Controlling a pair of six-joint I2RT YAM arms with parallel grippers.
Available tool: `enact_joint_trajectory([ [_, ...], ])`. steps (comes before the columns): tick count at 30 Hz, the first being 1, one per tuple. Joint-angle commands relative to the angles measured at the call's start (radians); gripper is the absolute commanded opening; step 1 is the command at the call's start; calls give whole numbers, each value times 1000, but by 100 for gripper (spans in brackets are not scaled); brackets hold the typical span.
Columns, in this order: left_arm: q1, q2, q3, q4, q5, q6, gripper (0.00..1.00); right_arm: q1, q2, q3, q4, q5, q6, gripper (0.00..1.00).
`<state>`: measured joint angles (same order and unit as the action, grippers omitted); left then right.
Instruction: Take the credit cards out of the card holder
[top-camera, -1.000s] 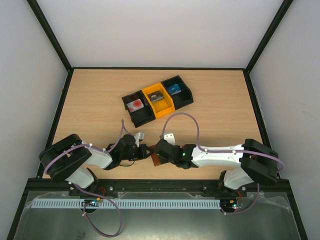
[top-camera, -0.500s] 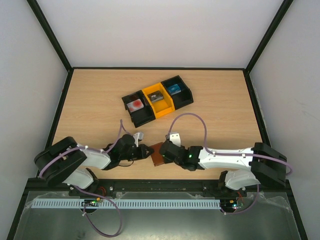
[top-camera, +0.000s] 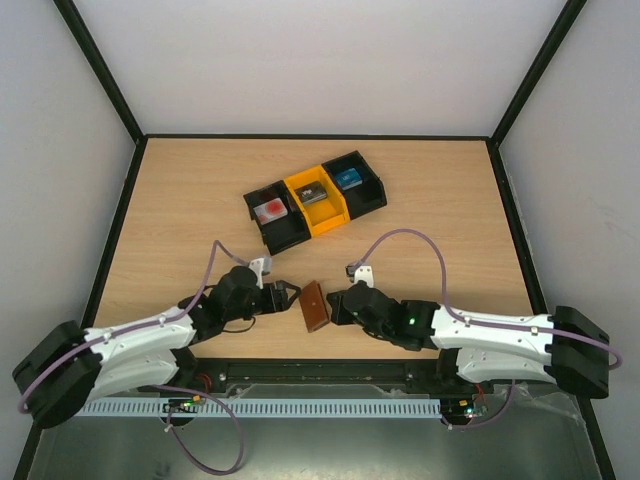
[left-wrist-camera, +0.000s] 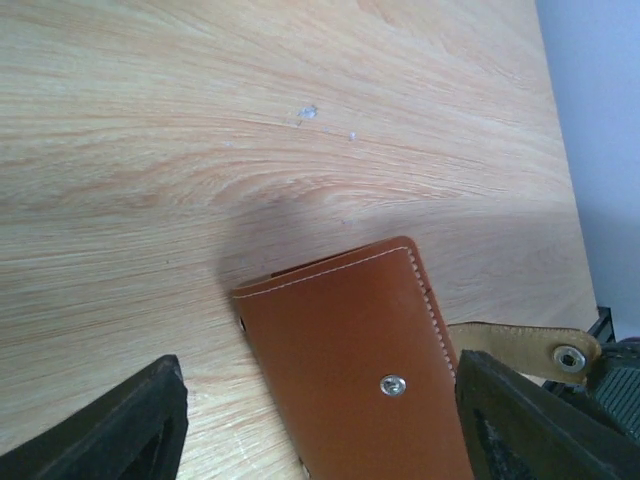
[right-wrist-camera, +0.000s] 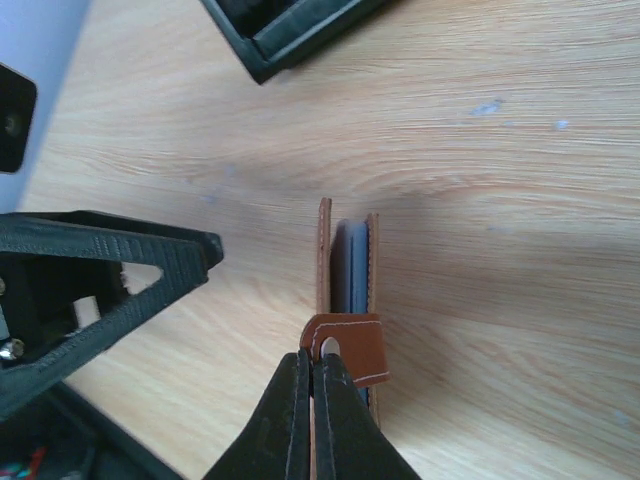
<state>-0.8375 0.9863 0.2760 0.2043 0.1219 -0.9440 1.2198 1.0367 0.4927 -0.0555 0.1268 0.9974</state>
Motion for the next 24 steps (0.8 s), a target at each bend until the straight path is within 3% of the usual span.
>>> enact_joint_trajectory([
  [1,-3,-90,7,-108,-3,26,77,6,-33,-33,132,-35,54,2],
  [6,-3,-128,-21,-60,31,13,78,6,4,-34,144,-41,63,2],
  [24,-4,-40,-61,99,144,11,82,5,34,-50,239,-90,71,2],
])
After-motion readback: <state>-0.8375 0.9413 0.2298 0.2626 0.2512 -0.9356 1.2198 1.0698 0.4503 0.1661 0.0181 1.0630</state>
